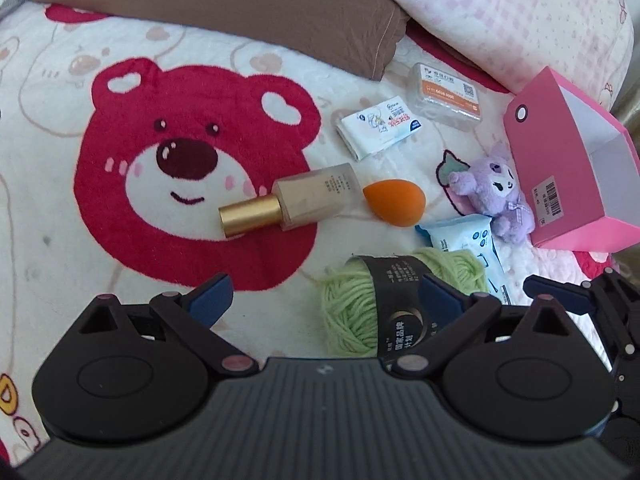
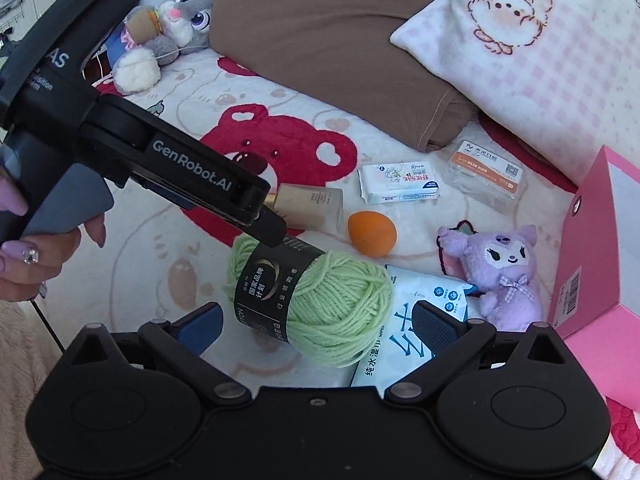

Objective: Organize objects
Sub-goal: 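Move the left tool to the green yarn skein and close on it, then carry the yarn skein with the left tool into the pink box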

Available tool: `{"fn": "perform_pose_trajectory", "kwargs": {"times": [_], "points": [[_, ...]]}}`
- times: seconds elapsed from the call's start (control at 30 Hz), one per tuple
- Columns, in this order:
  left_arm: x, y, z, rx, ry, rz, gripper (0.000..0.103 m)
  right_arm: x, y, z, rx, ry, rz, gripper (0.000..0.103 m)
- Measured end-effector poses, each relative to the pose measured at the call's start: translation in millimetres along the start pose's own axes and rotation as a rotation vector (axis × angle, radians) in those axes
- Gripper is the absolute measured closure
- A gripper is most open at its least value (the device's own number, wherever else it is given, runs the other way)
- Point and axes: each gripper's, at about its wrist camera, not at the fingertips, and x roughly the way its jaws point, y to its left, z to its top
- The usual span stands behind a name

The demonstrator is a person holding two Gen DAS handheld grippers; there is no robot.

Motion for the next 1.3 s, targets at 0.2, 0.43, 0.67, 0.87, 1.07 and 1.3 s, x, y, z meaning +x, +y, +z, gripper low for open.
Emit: {"fn": "perform_pose_trajectory", "kwargs": {"times": [0.2, 0.43, 0.67, 0.87, 1.07, 1.3], "points": [[17.7, 14.0, -0.7, -0.069, 0.003, -0.076, 0.007, 30.0, -3.8, -12.5, 0.022, 0.040, -0.022, 0.002], [29.2, 26.4, -0.4, -0.193, 0.061, -0.289, 0.054, 48.2, 8.3, -15.9, -0.019, 0.046, -0.005, 0.005], [27.3, 13.3, -7.8, -0.140, 0.063, -0.268, 0.043, 63.6, 7.9, -26.4, 0.091, 0.080, -0.011, 0.007], [16.5, -4.3, -17.0, -0.066, -0.006, -0.257, 0.042, 46.0, 17.6, -29.5, 0.059, 0.033, -0.010, 0.030], [-20.7, -28.9, -23.9, 0.008, -0.096, -0.299, 0.042, 9.6, 12.5, -27.9, 0.012, -0.043, -0.028, 0.031], [-63.3, -88.1, -18.1, 0.143, -0.158, -0.321, 0.042, -46.3, -15.0, -19.9, -0.005, -0.112, -0.045, 0.026]]}}
